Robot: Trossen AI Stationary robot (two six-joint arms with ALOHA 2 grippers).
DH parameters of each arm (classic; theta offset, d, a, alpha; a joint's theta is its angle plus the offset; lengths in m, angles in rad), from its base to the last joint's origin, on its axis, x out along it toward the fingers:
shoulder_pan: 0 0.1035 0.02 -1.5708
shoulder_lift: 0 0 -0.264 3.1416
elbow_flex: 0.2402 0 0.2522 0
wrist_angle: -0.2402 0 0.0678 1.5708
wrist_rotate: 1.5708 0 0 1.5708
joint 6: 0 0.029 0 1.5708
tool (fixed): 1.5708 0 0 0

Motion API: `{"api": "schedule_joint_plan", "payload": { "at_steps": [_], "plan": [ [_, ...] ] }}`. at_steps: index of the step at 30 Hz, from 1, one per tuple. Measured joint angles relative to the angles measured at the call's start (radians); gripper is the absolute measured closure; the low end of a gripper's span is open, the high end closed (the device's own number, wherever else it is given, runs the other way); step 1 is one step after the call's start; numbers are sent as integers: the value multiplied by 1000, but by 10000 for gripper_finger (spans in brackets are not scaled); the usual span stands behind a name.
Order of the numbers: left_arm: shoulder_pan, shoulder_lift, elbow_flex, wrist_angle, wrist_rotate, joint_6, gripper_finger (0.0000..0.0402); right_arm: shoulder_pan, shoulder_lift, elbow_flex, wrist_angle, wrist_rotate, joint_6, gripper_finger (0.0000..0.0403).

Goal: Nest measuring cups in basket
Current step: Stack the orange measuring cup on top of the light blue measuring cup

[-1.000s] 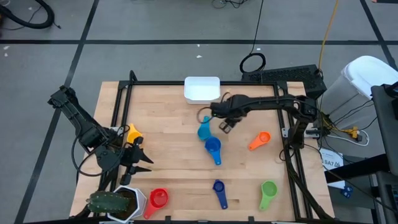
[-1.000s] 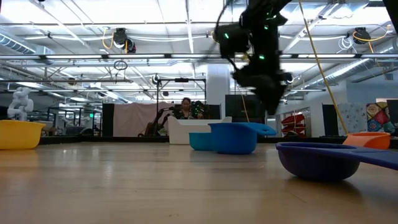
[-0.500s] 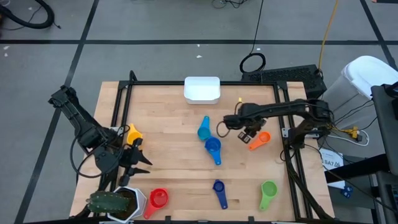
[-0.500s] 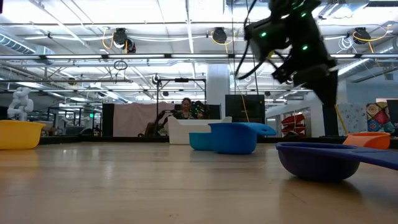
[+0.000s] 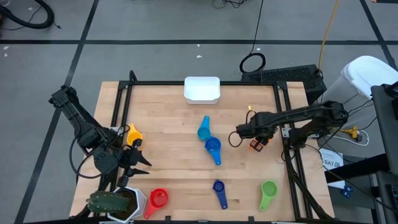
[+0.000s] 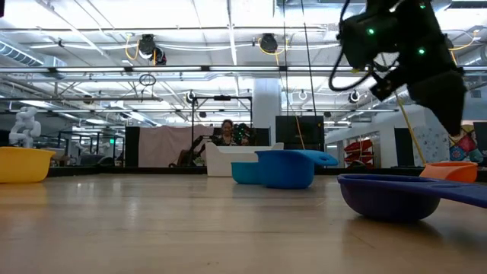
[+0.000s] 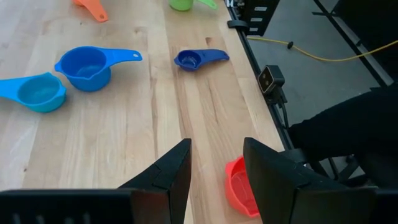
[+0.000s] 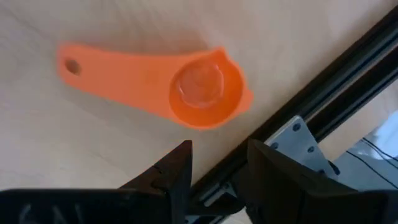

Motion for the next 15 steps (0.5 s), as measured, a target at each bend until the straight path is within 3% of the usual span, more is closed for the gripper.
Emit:
{"api": "schedule_joint_plan", "payload": {
  "at_steps": [6, 15],
  "plan": [
    [0, 0, 0, 0, 0, -1, 252, 23, 4, -74, 95, -61, 22, 255],
    [1, 0, 0, 0, 0, -4, 252, 93, 5, -76, 270, -112, 5, 255]
  ]
}}
